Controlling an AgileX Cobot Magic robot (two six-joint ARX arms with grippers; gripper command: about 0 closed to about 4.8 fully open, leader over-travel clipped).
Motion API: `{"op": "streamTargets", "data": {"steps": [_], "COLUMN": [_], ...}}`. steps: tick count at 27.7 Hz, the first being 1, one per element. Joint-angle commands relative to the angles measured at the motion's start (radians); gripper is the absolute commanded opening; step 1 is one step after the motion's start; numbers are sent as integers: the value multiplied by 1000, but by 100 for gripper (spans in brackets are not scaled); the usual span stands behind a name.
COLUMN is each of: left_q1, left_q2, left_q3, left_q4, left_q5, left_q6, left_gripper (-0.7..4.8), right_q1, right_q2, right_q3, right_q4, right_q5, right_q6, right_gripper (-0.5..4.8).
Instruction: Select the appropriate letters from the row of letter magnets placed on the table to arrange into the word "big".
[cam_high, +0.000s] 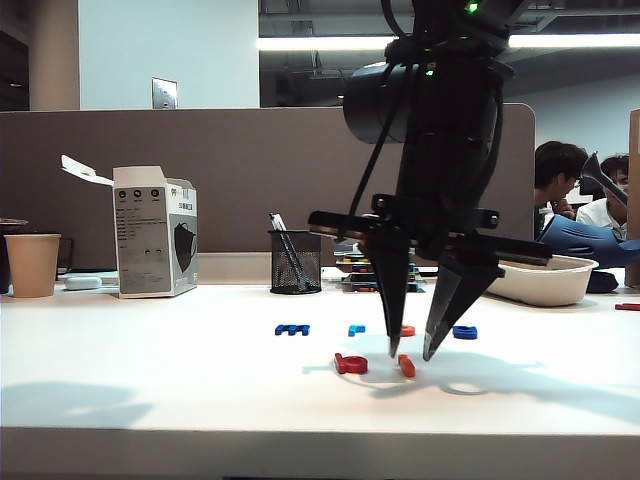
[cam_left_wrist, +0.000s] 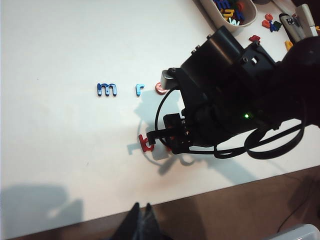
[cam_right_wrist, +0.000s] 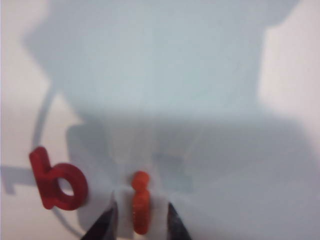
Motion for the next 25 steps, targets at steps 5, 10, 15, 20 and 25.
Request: {"op": "streamTargets", "data": {"steps": [5, 10, 15, 20, 25], "left_q1": [1, 1, 1, 1, 1], "left_q2": [-2, -2, -2, -2, -2], "left_q3": [4, 4, 4, 4, 4], "left_q4": [6, 6, 6, 6, 6], "left_q5": [-6, -6, -6, -6, -6], "left_q6": [6, 6, 6, 6, 6], "left_gripper": [-5, -5, -5, -5, -5], "right_q1": [-2, -35, -91, -163, -197], "right_q2": [-7, -6, -6, -4, 34], "right_q3": [81, 143, 153, 154, 154], "right_q4": [-22, -22, -29, -19, -7], "right_q5": [8, 91, 109, 172, 167], "right_q6": [-22, -34, -60, -60, -63], "right_gripper": [122, 122, 123, 178, 180]}}
